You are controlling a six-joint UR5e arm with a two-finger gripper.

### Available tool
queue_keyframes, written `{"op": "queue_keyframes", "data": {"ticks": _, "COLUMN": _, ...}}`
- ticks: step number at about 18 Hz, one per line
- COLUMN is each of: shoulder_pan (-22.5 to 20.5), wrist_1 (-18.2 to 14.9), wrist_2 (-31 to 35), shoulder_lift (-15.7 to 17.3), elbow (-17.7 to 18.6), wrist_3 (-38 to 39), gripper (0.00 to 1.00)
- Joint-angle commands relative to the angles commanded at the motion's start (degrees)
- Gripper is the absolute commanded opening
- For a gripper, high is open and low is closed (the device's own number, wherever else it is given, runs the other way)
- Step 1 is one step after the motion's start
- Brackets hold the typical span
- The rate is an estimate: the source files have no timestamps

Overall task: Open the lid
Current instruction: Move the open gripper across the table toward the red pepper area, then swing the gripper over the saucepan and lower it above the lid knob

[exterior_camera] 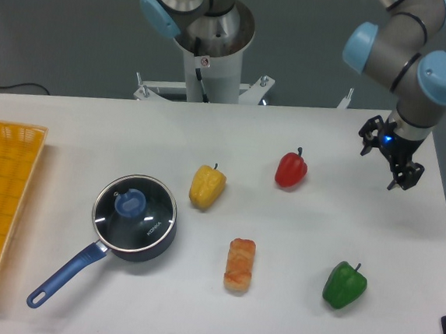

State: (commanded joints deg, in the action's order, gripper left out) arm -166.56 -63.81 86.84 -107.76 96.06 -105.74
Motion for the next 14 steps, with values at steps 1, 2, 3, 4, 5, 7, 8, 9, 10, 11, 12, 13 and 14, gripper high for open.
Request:
{"op": "queue_keyframes", "data": {"ticks": 1, "shoulder_pan": 1.0, "wrist_1": -0.5, "wrist_2": 0.1, "shoulder_lift": 0.9, "elbow": 0.0, "wrist_3": 1.5, "gripper": 1.0}}
{"op": "queue_keyframes", "data": {"ticks": 2, "shoulder_pan": 1.9, "wrist_1": -0.8, "wrist_2": 0.3, "shoulder_lift": 1.3, "elbow": 0.0, "wrist_3": 3.3, "gripper": 1.0}}
{"op": "queue_keyframes", "data": {"ticks": 3, "shoulder_pan": 3.0, "wrist_1": -0.7, "wrist_2": 0.4, "shoulder_lift": 1.5, "elbow": 0.0, "wrist_3": 4.7, "gripper": 1.0}}
{"op": "queue_keyframes", "data": {"ticks": 4, "shoulder_pan": 4.0, "wrist_1": -0.7, "wrist_2": 0.6, "shoulder_lift": 1.7, "elbow": -0.1, "wrist_3": 5.4, "gripper": 1.0}}
{"op": "queue_keyframes", "data": {"ticks": 5, "shoulder_pan": 4.7, "wrist_1": -0.8, "wrist_2": 1.1, "shoulder_lift": 2.0, "elbow": 0.0, "wrist_3": 5.9, "gripper": 1.0}}
{"op": "queue_keyframes", "data": {"ticks": 7, "shoulder_pan": 5.5, "wrist_1": -0.8, "wrist_2": 1.5, "shoulder_lift": 2.0, "elbow": 0.0, "wrist_3": 9.5, "gripper": 1.0}}
{"op": "queue_keyframes", "data": {"ticks": 8, "shoulder_pan": 6.2, "wrist_1": -0.8, "wrist_2": 1.4, "shoulder_lift": 2.0, "elbow": 0.1, "wrist_3": 12.2, "gripper": 1.0}}
{"op": "queue_keyframes", "data": {"ticks": 9, "shoulder_pan": 6.7, "wrist_1": -0.6, "wrist_2": 1.4, "shoulder_lift": 2.1, "elbow": 0.1, "wrist_3": 14.2, "gripper": 1.0}}
{"op": "queue_keyframes", "data": {"ticks": 10, "shoulder_pan": 7.3, "wrist_1": -0.6, "wrist_2": 1.5, "shoulder_lift": 2.3, "elbow": 0.1, "wrist_3": 15.2, "gripper": 1.0}}
{"op": "queue_keyframes", "data": {"ticks": 11, "shoulder_pan": 8.0, "wrist_1": -0.7, "wrist_2": 1.7, "shoulder_lift": 2.8, "elbow": 0.1, "wrist_3": 15.6, "gripper": 1.0}}
{"op": "queue_keyframes", "data": {"ticks": 12, "shoulder_pan": 8.7, "wrist_1": -0.8, "wrist_2": 1.8, "shoulder_lift": 3.1, "elbow": 0.1, "wrist_3": 15.8, "gripper": 1.0}}
{"op": "queue_keyframes", "data": {"ticks": 13, "shoulder_pan": 9.5, "wrist_1": -1.0, "wrist_2": 1.8, "shoulder_lift": 3.4, "elbow": 0.1, "wrist_3": 16.4, "gripper": 1.0}}
{"op": "queue_keyframes", "data": {"ticks": 14, "shoulder_pan": 10.1, "wrist_1": -1.6, "wrist_2": 1.8, "shoulder_lift": 3.8, "elbow": 0.2, "wrist_3": 17.8, "gripper": 1.0}}
